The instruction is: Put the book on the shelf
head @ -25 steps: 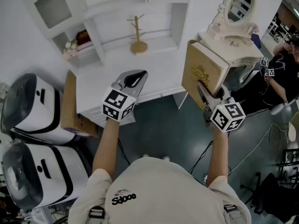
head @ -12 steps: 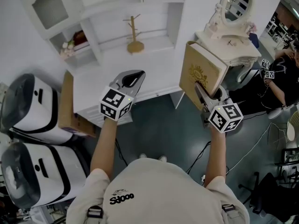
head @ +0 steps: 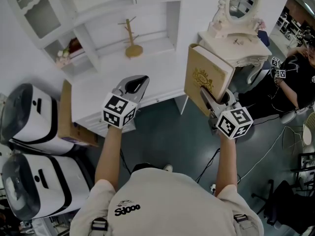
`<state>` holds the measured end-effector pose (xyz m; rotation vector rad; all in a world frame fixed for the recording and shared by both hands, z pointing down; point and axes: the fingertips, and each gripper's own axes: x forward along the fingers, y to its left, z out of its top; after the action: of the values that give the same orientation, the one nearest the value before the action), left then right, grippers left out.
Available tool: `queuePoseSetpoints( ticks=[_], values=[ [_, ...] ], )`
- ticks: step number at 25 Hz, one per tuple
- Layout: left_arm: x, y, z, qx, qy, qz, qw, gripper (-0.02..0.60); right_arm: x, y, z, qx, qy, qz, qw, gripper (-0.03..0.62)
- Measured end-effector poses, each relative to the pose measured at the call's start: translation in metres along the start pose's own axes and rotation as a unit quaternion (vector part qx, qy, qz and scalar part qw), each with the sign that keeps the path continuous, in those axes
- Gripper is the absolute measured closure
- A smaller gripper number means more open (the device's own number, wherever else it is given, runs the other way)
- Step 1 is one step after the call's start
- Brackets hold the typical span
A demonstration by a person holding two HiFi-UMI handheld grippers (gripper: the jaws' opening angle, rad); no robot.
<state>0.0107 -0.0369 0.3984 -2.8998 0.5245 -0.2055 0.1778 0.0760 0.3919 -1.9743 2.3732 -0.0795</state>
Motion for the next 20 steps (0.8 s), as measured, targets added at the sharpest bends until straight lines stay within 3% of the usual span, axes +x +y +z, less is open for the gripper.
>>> queuePoseSetpoints(
  ticks=[11,20],
  values=[
    [0.036,-0.013,0.008,0.005,0.001,-0.004,1.0,0.563,-0.007,-0.033,0.002,0.002,-0.005,0.001,1.0,0.381],
    [0.068,0.023,-0.001,0.001,-0.004,-0.004,1.0,0.563,0.031,-0.056,-0.002,0.003,-0.004,-0.003,1.0,0.381]
  ],
)
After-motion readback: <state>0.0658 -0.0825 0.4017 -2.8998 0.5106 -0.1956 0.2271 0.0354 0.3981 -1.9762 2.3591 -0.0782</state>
